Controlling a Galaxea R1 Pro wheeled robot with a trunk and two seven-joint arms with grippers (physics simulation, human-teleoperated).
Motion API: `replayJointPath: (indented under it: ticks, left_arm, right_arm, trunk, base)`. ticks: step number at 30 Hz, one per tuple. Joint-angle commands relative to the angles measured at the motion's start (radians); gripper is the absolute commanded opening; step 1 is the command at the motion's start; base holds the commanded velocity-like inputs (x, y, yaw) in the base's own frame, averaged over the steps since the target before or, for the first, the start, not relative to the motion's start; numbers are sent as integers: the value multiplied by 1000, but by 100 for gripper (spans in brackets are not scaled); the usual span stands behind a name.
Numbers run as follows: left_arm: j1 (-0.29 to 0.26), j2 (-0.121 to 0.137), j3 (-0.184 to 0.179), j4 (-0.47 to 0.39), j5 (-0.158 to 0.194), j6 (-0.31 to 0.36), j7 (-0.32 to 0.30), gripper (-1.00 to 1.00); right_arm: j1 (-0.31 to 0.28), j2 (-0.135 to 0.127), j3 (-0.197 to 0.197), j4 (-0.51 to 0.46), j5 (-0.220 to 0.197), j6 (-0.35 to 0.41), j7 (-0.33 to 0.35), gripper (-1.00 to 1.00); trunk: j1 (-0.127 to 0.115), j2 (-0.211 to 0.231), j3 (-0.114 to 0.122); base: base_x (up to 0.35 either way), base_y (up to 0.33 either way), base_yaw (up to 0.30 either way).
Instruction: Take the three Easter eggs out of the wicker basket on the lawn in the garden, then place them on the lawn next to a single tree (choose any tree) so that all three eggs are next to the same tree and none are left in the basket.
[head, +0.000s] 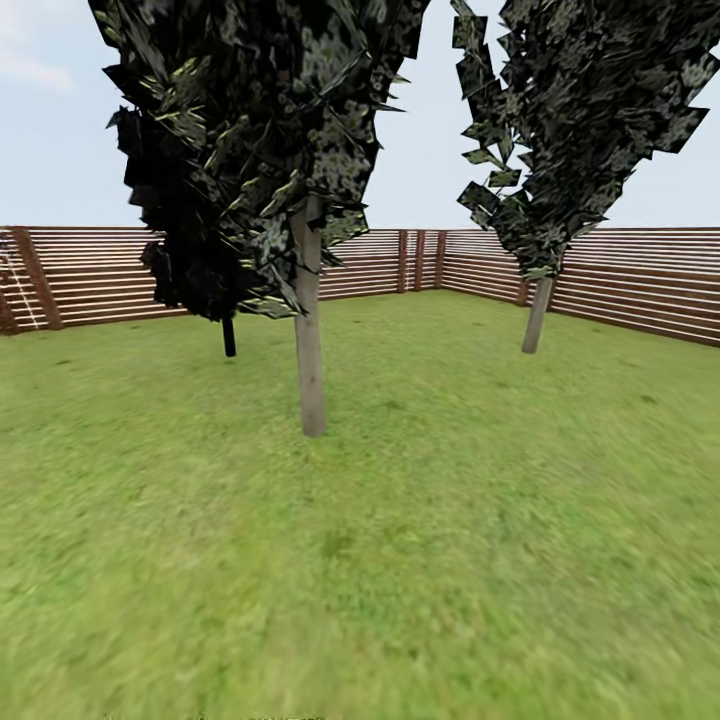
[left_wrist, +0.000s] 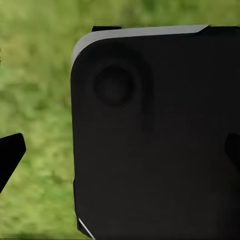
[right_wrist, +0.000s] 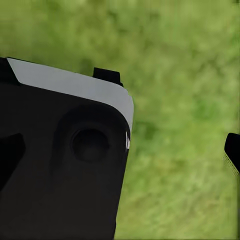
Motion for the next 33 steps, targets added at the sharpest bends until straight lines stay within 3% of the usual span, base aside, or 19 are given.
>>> replayJointPath:
  ticks: [1, 33]
  left_arm:
    - [1, 0, 0, -2, 2, -1, 0, 100]
    - [1, 2, 9, -3, 6, -2, 0, 100]
  right_arm:
    - [-1, 0, 7, 1, 5, -2, -5, 100]
    - [-1, 1, 8, 1, 5, -2, -6, 100]
  trunk:
    - [0, 0, -1]
    - [0, 0, -1]
  base:
    - [0, 0, 300]
    - [0, 0, 300]
